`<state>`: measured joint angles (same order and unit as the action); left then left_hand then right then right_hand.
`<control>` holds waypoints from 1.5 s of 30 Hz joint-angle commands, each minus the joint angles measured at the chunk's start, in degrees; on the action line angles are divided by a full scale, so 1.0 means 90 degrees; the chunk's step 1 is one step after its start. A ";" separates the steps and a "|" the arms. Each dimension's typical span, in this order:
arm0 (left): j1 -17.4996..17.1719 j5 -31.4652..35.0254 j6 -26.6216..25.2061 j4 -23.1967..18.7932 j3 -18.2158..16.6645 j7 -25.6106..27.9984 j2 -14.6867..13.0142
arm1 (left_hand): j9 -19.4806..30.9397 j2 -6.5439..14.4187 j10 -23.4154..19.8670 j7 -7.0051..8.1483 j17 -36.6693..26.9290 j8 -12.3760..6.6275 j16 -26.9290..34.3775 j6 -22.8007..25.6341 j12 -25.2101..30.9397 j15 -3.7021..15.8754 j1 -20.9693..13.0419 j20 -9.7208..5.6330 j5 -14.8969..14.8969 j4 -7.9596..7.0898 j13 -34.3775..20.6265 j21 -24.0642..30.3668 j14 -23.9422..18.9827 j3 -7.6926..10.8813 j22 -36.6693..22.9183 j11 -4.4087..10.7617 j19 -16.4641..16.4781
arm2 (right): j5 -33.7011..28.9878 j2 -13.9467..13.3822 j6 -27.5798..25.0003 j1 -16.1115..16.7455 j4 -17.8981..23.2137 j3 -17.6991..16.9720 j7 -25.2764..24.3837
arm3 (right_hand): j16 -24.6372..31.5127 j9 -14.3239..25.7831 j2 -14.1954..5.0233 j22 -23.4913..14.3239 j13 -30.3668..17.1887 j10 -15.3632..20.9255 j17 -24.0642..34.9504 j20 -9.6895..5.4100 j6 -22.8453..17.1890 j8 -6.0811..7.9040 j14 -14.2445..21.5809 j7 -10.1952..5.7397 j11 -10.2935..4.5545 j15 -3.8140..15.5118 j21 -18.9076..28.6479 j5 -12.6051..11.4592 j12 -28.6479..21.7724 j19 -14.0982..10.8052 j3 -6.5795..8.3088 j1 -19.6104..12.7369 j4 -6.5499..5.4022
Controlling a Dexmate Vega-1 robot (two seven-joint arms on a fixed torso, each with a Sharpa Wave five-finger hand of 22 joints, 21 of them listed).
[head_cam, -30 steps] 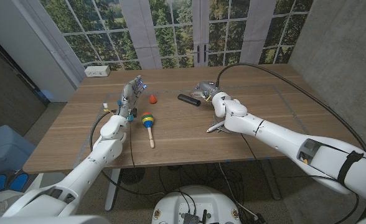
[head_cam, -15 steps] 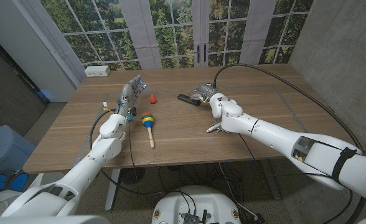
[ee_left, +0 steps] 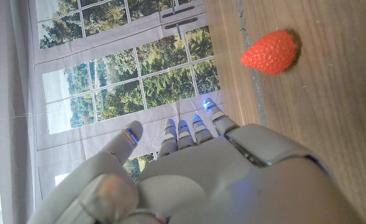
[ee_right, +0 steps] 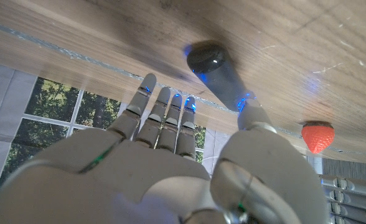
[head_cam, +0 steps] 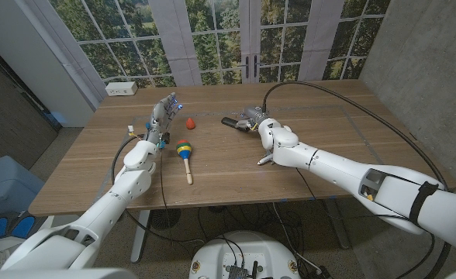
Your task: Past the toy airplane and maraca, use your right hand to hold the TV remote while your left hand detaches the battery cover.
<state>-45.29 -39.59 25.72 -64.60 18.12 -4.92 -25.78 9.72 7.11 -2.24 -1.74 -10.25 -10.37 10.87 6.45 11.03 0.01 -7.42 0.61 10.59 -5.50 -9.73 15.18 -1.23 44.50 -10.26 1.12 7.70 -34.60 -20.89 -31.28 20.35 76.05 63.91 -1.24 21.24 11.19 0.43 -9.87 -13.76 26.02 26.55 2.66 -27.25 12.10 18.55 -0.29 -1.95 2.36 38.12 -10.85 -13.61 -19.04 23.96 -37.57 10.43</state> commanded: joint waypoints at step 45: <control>0.0293 -0.0070 -0.0027 0.0411 0.0022 -0.0330 0.0025 | 0.0028 0.0454 0.0032 0.0016 -0.0015 0.0007 0.0009 -0.0027 -0.0026 -0.0002 -0.0109 0.0117 -0.0014 0.0010 -0.0029 -0.0057 -0.0016 -0.0033 -0.0016 0.0011 0.0062 | 0.0349 0.0484 0.1306 -0.0245 -0.1962 0.0314 -0.1199 | 0.2946 0.0094 -0.0606 -0.0219 -0.1781 0.4139 0.2525 -0.0810 -0.3676 0.1364 0.3954 -0.0303 -0.0753 0.1172 0.1156 0.0031 -0.2198 -0.1950 0.0207 -0.3017 0.0020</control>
<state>-43.15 -40.08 25.62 -61.42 18.24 -7.09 -25.48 9.72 7.17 -2.24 -1.74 -10.25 -10.37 10.87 6.45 10.99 0.01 -7.80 1.34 10.62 -5.50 -9.74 14.83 -1.23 44.51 -10.26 1.12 8.01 -34.51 -14.98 -25.59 16.48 59.34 69.23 -6.20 47.69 11.52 1.64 -11.61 -29.05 53.78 48.64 -3.28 -51.30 22.78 53.09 2.44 -0.42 6.97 47.90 -9.99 -32.79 -35.83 24.65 -56.45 9.95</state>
